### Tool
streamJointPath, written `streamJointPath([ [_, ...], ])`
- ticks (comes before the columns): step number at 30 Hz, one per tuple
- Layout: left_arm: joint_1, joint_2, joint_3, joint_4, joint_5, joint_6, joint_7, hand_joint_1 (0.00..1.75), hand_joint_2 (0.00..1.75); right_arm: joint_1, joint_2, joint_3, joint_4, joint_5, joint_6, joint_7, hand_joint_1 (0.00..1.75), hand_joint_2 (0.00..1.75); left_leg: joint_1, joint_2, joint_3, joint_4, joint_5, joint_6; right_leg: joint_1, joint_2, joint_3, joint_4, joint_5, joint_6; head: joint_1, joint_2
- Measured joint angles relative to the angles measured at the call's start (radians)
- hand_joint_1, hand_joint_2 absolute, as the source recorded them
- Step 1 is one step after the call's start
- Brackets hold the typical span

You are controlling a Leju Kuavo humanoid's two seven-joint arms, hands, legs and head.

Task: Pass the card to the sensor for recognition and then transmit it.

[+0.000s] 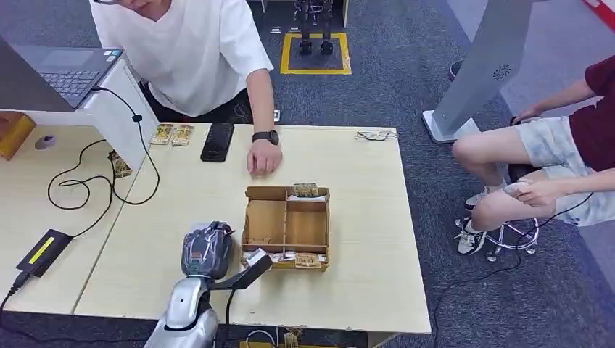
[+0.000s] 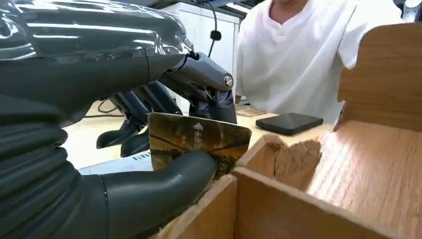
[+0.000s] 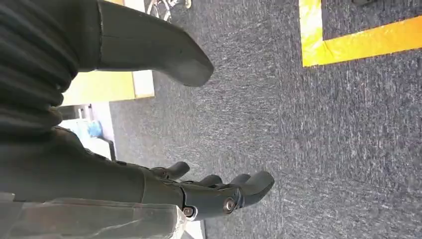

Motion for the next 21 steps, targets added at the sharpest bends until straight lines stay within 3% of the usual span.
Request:
streamJointPath([
  [7, 0.000, 0.000, 0.000, 0.000, 0.002, 0.000, 0.000, 1.75, 1.75, 0.001, 0.011, 0.004, -0.019, 0.000, 0.011, 0.006, 0.00, 1.75, 0.000, 0.000, 0.000, 0.000, 0.000, 0.000, 0.000, 0.000, 0.000, 0.000, 0.000, 0.000, 0.000, 0.000],
  [13, 0.006, 0.000, 0.000, -0.010, 0.040, 0.095, -0.037, 1.75, 1.75, 0.003, 0.015, 0.009, -0.024, 0.000, 0.015, -0.004, 0.00, 1.75, 0.000, 0.000, 0.000, 0.000, 0.000, 0.000, 0.000, 0.000, 0.000, 0.000, 0.000, 0.000, 0.000, 0.000],
  [21, 0.017, 0.000, -0.008, -0.060, 0.049, 0.165, -0.077, 1.75, 1.75, 0.008, 0.015, 0.024, -0.021, 0.000, 0.006, -0.020, 0.00, 1.75, 0.000, 0.000, -0.001, 0.000, 0.000, 0.000, 0.000, 0.000, -0.001, 0.000, 0.000, 0.000, 0.000, 0.000],
])
